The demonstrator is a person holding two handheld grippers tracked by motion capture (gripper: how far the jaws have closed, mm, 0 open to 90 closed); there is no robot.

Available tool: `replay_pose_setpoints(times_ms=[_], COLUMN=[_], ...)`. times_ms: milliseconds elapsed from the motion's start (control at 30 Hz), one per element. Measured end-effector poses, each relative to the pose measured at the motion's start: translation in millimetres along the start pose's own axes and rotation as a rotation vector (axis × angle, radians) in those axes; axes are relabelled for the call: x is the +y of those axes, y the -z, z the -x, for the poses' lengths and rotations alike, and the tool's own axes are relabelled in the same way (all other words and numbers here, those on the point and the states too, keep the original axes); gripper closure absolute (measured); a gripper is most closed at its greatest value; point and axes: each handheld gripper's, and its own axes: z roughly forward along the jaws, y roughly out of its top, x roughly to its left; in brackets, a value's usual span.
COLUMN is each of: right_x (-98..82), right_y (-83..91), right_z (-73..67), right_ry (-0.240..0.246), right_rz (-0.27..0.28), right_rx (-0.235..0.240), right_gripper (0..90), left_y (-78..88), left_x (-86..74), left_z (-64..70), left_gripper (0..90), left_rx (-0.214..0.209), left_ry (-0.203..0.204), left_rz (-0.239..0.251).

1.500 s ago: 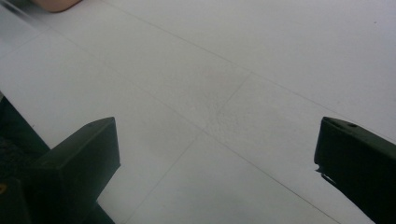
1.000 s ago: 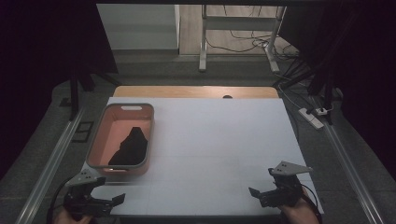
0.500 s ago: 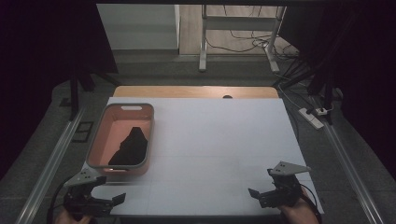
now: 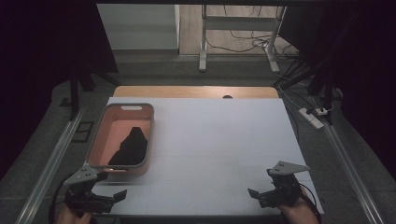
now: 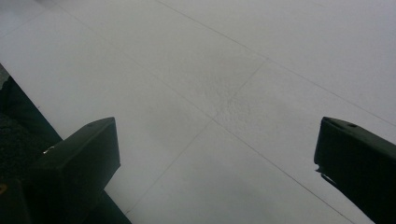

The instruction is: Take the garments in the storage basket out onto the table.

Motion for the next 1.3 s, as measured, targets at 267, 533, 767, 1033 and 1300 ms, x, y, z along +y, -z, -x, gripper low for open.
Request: replay_pose_setpoints(times_ms=[267,533,767,1033,1300], right_x=[0.4,0.7,0.8,1.0,1.1], right_y=[-1.3,-1.7,-2.3,-2.9,-3.5], right_z=[0.1,0.3,0.4,0.1,-0.1], right_ry=[-0.001,-0.003,-0.003,0.003,0.006], right_rz=[-0.007,-0.013,-0.018,-0.025,-0.027], right_rx=[0.003,0.004,0.004,0.005,0.007], right_gripper=[0.0,0.0,0.0,0.0,0.0], left_y=[-6.2,-14.5,-24.2,-32.7,-41.8], left_x=[9.3,20.7,32.8,40.7,50.0], left_z=[-2.5,-6.7,-11.1,-16.6,-26.2], left_gripper=[0.0,0.0,0.0,0.0,0.0], left_rx=[-0.006,-0.021,-0.007,-0.010,0.009], left_ry=[-0.048,-0.067,-0.083,-0.055,-0.058], left_rz=[0.012,0.018,0.015,-0.005,-0.027])
